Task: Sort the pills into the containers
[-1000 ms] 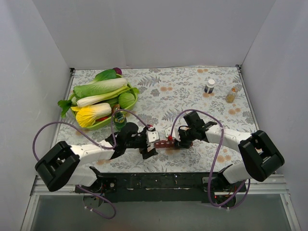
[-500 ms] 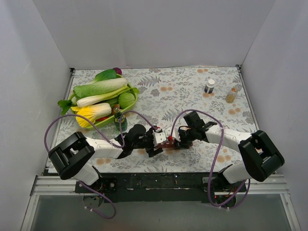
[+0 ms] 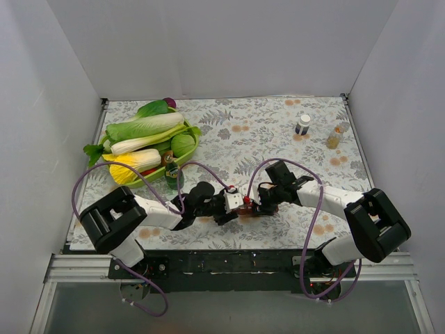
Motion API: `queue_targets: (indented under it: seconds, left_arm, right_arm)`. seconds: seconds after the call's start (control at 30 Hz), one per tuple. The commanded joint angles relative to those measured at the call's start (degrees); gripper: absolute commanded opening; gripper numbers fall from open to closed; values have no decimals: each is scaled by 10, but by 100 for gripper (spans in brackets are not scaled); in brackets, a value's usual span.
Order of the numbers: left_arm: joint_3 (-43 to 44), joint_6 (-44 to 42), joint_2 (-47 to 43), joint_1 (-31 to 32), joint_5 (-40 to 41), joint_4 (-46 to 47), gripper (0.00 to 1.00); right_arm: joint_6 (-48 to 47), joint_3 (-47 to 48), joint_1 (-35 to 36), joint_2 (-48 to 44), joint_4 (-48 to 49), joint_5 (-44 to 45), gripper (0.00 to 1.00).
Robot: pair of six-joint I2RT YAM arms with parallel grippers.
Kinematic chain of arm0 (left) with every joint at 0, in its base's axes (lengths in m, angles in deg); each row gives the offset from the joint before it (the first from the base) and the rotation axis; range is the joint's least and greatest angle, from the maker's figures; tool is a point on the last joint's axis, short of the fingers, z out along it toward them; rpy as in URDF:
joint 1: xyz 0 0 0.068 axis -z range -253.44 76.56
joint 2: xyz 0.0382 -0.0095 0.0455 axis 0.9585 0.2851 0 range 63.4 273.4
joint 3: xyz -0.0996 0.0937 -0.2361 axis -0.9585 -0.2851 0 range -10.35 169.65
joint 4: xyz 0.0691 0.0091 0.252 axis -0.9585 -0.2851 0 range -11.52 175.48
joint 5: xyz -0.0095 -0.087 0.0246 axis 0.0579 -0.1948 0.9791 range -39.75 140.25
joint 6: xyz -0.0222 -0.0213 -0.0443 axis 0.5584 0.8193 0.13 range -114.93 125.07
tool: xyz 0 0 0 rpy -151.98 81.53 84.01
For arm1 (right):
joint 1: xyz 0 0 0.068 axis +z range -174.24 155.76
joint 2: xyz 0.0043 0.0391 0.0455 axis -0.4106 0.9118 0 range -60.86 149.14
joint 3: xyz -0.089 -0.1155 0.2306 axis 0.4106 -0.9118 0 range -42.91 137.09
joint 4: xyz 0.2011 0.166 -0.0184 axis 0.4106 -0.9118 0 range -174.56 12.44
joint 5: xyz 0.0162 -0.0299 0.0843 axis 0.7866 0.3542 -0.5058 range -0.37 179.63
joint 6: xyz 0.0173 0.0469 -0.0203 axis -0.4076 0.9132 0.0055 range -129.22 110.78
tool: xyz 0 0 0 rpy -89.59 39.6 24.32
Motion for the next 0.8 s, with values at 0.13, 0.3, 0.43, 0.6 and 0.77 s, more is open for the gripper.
queue_targets:
  seconds: [0.13, 0.3, 0.43, 0.6, 0.77]
  left_arm:
    - [18, -6, 19, 8, 15, 5, 53]
    - [20, -14, 24, 9, 18, -7, 47]
    - [23, -25, 29, 11, 23, -20, 47]
    - [26, -30, 27, 11, 29, -31, 31]
    - [32, -8, 8, 11, 16, -42, 16]
  right_arm:
    - [6, 6, 3, 10, -15, -22, 34]
    - [7, 8, 2, 15, -17, -23, 34]
    - [8, 8, 1, 15, -16, -23, 34]
    - [9, 9, 0, 20, -17, -22, 33]
    - [8, 9, -1, 21, -19, -23, 33]
